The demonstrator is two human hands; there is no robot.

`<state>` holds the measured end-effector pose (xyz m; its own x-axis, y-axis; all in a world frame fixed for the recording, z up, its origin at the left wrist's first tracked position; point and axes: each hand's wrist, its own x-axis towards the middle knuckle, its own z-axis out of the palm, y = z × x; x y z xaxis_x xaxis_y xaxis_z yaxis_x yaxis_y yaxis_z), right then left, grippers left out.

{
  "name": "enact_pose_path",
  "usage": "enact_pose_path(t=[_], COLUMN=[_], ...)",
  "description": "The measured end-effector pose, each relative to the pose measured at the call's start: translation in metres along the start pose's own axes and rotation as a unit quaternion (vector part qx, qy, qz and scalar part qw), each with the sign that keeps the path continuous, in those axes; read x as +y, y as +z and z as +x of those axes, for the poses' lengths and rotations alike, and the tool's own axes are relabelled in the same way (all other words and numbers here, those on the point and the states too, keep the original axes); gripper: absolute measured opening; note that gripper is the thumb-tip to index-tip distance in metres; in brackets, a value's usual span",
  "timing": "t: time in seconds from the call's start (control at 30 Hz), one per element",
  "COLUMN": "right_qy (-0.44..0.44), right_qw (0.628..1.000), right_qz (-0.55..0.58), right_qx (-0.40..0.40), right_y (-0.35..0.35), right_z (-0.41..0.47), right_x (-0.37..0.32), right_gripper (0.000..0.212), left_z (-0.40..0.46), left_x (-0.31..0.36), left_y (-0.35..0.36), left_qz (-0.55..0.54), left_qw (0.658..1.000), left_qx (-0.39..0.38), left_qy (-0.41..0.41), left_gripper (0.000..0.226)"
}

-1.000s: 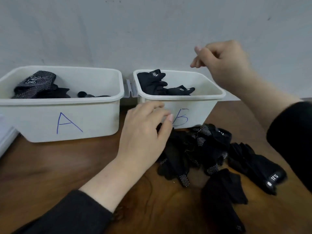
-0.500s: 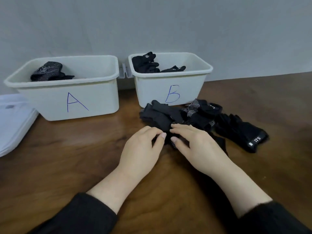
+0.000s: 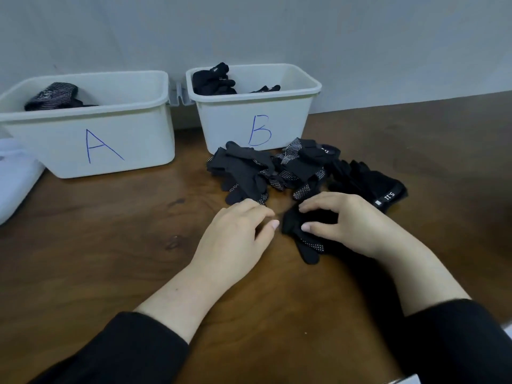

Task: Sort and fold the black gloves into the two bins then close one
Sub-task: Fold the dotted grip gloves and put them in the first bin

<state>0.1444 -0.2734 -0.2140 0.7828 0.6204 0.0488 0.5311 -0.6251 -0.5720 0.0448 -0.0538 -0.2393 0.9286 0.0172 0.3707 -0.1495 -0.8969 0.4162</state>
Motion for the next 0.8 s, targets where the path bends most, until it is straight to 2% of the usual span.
enact_pose_path(t=[0.1,0.23,0.3,0.4,0.47,0.53,0.57,0.63,0.7,0.8], right_qy=[-0.003,-0.039,-0.043,-0.017,-0.004,-0.007,-0.012,-0.022,-0.025,-0.025], right_qw=[0.998,0.999,0.999,0.998,0.995,0.990,0.984,0.967,0.960,0.963], right_qz=[0.021,-0.003,0.001,0.059,0.097,0.127,0.155,0.227,0.262,0.269], right_qx=[-0.066,-0.027,-0.012,0.018,0.032,0.061,0.085,0.117,0.095,0.022], right_y=[-0.007,0.000,0.003,0.005,0.004,0.003,0.002,-0.001,0.001,0.011], right_z=[-0.004,0.000,0.000,0.000,0.000,-0.002,-0.003,-0.005,-0.006,-0.004], right_x=[0.004,0.000,-0.002,-0.003,-0.007,-0.011,-0.013,-0.015,-0.014,-0.018], right_gripper=[0.029,0.005,0.007,0.009,0.011,0.018,0.022,0.027,0.028,0.042], left_z=[-0.002,-0.002,0.000,0.006,0.010,0.014,0.015,0.016,0.015,0.014], left_x=[0.010,0.020,0.023,0.021,0.022,0.024,0.025,0.023,0.019,0.017], left_y=[0.005,0.011,0.015,0.018,0.019,0.016,0.014,0.009,0.003,-0.010], left_qz=[-0.001,0.026,0.038,0.015,-0.031,-0.121,-0.181,-0.322,-0.439,-0.560], left_qw=[0.998,0.994,0.994,0.998,0.999,0.992,0.981,0.937,0.878,0.788], left_qx=[-0.042,-0.086,-0.072,-0.047,-0.007,0.025,0.029,0.038,0.049,0.056], left_qy=[0.041,0.067,0.067,0.042,0.022,-0.020,-0.055,-0.128,-0.184,-0.249], left_gripper=[0.044,0.061,0.062,0.054,0.035,0.015,0.013,0.019,0.026,0.028])
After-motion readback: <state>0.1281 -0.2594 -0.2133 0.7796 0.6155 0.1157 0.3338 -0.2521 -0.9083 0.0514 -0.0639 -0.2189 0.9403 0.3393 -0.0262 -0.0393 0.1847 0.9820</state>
